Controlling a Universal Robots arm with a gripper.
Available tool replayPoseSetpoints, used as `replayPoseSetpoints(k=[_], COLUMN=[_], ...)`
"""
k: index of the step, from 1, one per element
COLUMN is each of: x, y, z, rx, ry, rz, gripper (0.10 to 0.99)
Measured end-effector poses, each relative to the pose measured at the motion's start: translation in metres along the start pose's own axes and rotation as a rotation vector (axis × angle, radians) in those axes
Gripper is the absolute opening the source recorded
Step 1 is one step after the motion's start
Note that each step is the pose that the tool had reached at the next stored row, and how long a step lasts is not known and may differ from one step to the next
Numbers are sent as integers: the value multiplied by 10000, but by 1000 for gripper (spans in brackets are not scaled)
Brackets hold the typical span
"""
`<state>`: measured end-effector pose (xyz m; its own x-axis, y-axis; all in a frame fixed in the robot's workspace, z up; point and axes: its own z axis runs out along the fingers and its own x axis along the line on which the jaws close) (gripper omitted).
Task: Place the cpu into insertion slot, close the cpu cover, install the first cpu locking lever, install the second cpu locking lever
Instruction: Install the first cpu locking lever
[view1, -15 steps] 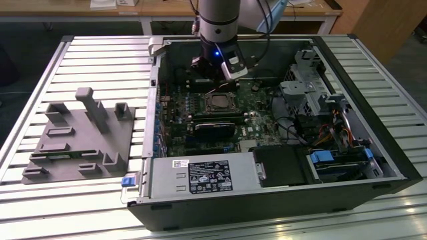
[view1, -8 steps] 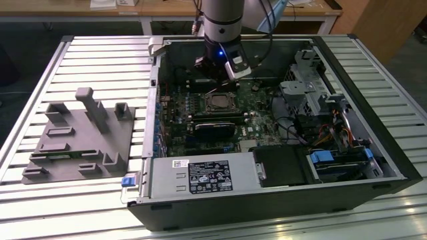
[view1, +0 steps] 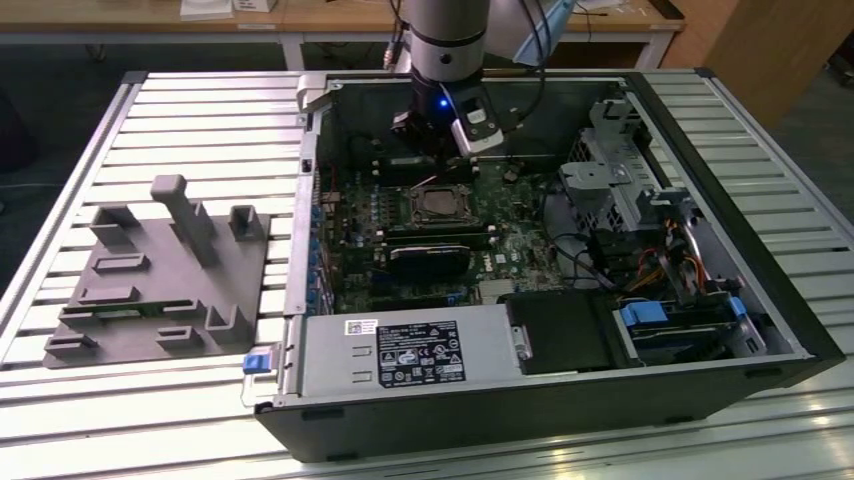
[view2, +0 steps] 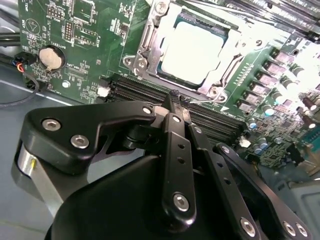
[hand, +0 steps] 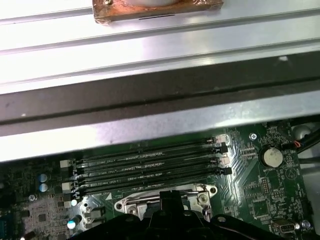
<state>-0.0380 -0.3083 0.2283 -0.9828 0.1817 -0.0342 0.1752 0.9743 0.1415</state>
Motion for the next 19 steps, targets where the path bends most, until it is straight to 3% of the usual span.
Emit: replayPoseSetpoints(k=[4,7,10,15,19], x=[0,2,2,7,8], y=[5,2,-1,-5,-4], z=[34,61,78,103,105], rx=[28,23,8,-21,-13], ry=[-16,-89,-257,-622,-644], rz=[-2,-3,-15,-62,-67], gripper=[106,106,106,106,106])
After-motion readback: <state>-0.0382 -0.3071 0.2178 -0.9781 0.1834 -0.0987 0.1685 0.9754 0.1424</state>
